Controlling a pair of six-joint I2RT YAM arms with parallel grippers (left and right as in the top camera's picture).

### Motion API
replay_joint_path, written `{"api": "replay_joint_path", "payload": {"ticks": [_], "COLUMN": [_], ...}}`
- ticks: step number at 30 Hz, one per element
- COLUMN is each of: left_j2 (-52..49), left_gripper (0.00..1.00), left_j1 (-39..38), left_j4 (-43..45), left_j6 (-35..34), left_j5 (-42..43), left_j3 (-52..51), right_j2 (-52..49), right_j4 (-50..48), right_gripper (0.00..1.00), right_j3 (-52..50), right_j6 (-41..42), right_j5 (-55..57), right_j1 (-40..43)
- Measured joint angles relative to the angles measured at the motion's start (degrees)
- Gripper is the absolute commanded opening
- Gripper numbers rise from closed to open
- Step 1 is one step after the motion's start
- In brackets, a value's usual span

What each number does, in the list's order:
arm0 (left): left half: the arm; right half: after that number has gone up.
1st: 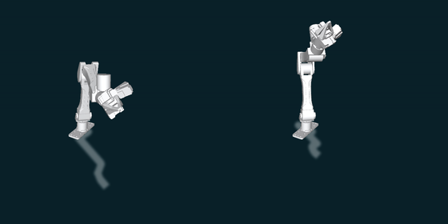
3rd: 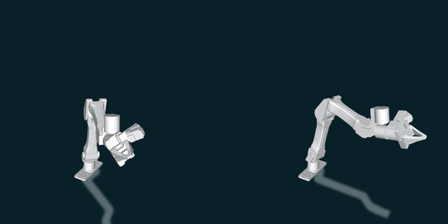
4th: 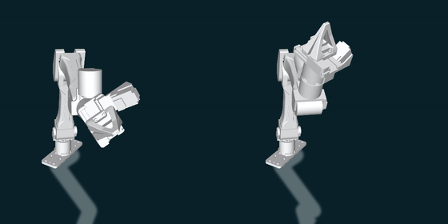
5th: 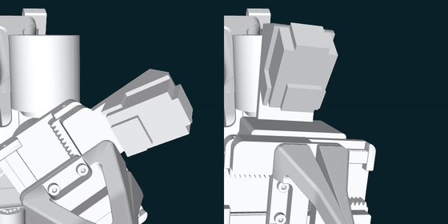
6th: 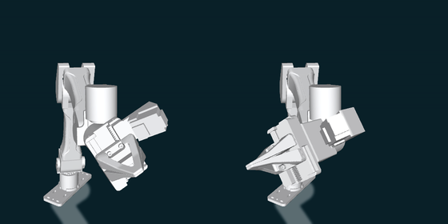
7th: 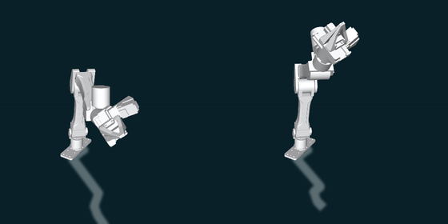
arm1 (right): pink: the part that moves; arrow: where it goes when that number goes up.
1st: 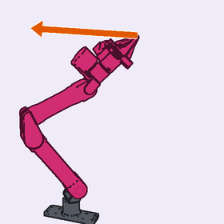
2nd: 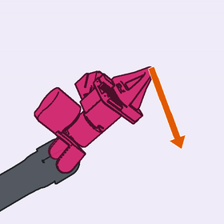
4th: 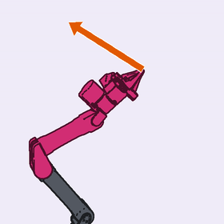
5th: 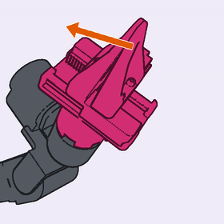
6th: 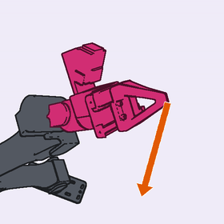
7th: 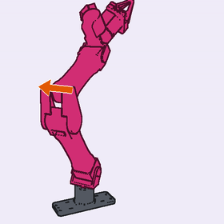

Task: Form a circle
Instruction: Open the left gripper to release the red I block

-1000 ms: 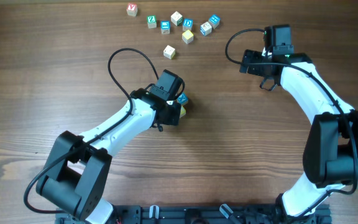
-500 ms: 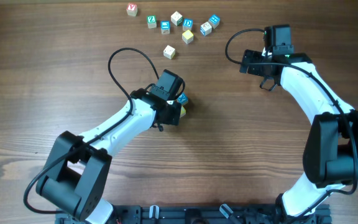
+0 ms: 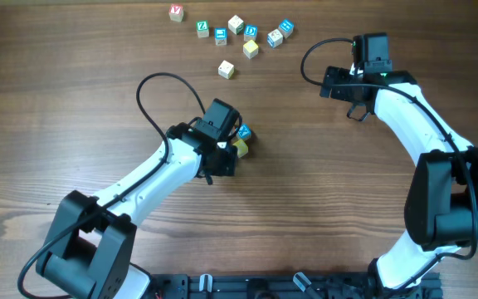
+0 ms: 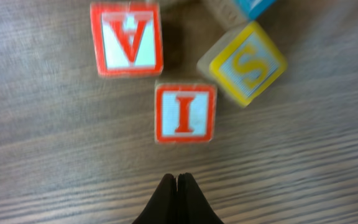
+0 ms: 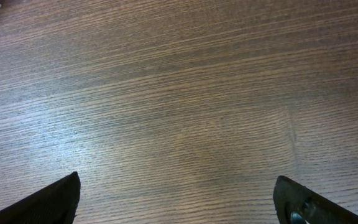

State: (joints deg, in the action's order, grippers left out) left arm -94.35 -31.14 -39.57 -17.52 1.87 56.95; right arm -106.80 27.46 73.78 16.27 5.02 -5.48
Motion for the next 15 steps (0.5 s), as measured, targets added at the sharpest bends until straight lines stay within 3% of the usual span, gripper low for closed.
{"api": "replay_joint_path", "payload": {"ticks": [15], "left_j2": [-0.26], "left_gripper": [0.04], "left_j1": [0.00], "left_j4": [8.35], "left_j6": [-0.42], "left_j5": [0.22], "left_j3": [-4.94], "right_j2": [0.00], "right_j4": [0.00], "right_gripper": [1.00], "right_j3": [0.00], "right_j6": [0.00], "right_j5": [0.00], "right_j1": [0.00]}}
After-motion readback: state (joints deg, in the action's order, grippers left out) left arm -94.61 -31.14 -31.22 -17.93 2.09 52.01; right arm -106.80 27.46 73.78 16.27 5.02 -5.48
